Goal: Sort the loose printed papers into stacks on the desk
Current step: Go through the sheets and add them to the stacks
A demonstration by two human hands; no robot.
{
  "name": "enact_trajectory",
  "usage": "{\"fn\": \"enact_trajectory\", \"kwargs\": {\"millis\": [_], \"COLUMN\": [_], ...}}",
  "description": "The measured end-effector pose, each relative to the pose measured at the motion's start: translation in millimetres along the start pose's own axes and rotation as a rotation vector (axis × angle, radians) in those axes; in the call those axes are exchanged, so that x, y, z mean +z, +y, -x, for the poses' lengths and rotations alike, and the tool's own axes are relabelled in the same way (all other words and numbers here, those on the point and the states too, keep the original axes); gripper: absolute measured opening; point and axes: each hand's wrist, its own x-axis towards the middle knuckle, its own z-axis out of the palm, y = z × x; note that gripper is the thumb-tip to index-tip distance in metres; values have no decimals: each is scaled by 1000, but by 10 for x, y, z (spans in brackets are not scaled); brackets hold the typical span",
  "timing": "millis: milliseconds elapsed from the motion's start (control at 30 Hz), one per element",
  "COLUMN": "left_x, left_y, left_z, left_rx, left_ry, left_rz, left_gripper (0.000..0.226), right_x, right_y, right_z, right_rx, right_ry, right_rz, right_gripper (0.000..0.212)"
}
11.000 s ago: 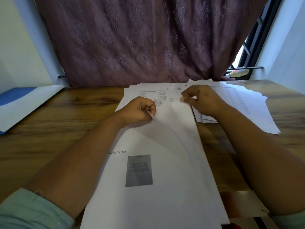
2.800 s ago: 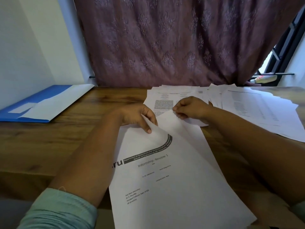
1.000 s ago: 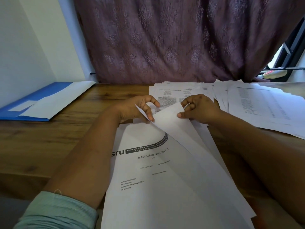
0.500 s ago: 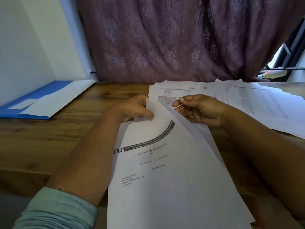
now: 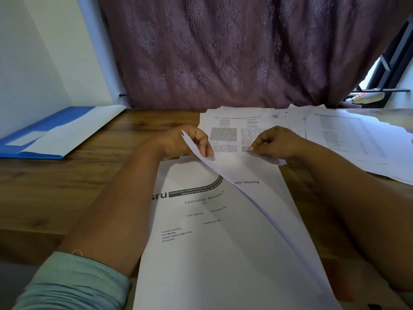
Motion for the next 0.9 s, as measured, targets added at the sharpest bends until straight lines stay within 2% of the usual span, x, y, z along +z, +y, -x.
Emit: {"fn": "enact_trajectory", "kwargs": {"millis": [133,233,300,367,433,500,600,667,700,900], "left_x": [-13,-14,-4,11,48,98,132,132,132,141], "left_y": [29,40,28,21,20,26,14,-4,-9,-16], "left_z": [23,32,15,-9,-41,-70,-97,-107,-111,-107], "left_rx": [15,24,11,11,3,0,-6,-13,-16,-43], "left_ry": [-48,-78,-63,-28,-5,2,0,21,32,68], "left_rz": [79,103,87,32,2,-16,-79,-116,-125,-115], "left_gripper": [2,5,3,18,27,28,27,27,27,26], "right_x": [17,-99,-263,-360,-350,-268,-184,-125,-89,-26], "right_y": [-21,-21,43,118,164,149,52,9,6,60], "right_z": [36,30,4,35,79,134,133,106,91,74], "right_rx": [26,31,95,143,116,64,69,84,86,-18], "right_ry": [-33,33,164,207,115,-32,-120,-115,-93,5], "right_rz": [43,49,-63,-232,-246,-155,-36,78,117,55], "right_gripper": [32,16,16,19,13,7,31,46,46,24]}}
